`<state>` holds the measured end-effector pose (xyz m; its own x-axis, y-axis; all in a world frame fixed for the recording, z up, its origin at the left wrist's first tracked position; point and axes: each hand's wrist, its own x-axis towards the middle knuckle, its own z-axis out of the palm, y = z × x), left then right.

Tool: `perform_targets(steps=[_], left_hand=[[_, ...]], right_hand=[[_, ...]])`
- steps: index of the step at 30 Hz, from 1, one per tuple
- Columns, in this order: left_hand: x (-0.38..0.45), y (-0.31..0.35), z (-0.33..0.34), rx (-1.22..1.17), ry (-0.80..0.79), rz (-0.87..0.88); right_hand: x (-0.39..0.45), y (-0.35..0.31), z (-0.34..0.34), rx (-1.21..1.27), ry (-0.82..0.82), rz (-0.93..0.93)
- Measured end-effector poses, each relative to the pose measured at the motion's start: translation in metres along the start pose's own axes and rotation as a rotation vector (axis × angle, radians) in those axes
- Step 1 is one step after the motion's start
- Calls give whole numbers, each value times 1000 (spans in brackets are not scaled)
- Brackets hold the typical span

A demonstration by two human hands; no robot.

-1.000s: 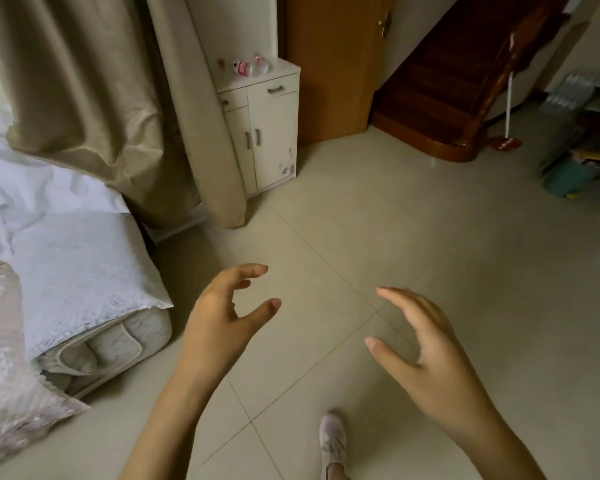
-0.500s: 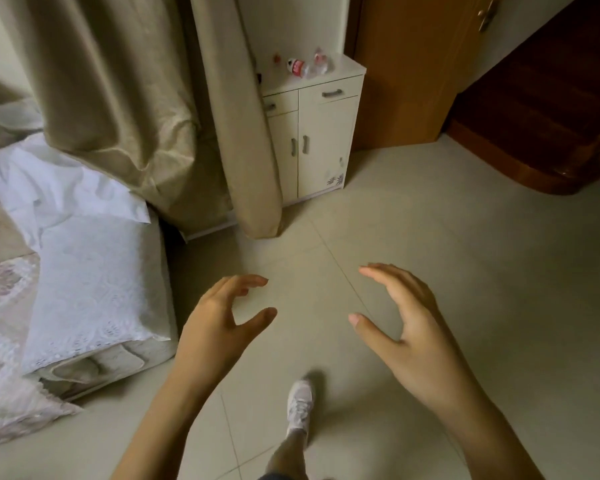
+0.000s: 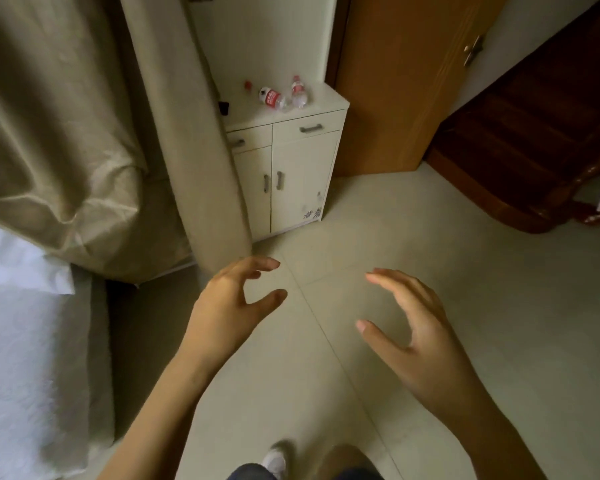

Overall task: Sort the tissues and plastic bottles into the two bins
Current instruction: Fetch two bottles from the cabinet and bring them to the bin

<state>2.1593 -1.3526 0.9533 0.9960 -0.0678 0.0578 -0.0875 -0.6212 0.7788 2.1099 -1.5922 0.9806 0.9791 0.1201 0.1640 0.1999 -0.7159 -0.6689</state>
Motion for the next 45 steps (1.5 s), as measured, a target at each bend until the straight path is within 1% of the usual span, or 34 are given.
perform_targets(steps=[4, 9, 15, 21, 25, 27, 31, 37, 40, 43, 45], left_hand=[[64, -2, 8, -17, 30, -13], [166, -8, 37, -14, 80, -80], [286, 6, 65, 50, 34, -100], [377, 10, 85, 65, 75, -115], [435, -1, 95, 87, 57, -128], [470, -7, 98, 75, 72, -139], [551, -17, 102, -24, 120, -174], [669, -28, 98, -42, 66, -156], [719, -33, 90, -33, 44, -161], [758, -44, 84, -69, 92, -228], [779, -57, 84, -164, 133, -318]], right_hand=[[71, 31, 3, 17, -32, -3], [187, 87, -3, 59, -39, -43], [313, 141, -30, 91, -66, -59], [408, 169, -48, 80, -87, -135], [462, 189, -46, 86, -90, -148], [491, 197, -44, 72, -93, -138], [556, 215, -43, 17, -106, -91], [664, 236, -40, -62, -182, -93], [716, 240, -35, -64, -178, -111], [764, 244, -26, 27, -206, -90], [798, 252, -18, 101, -248, -86]])
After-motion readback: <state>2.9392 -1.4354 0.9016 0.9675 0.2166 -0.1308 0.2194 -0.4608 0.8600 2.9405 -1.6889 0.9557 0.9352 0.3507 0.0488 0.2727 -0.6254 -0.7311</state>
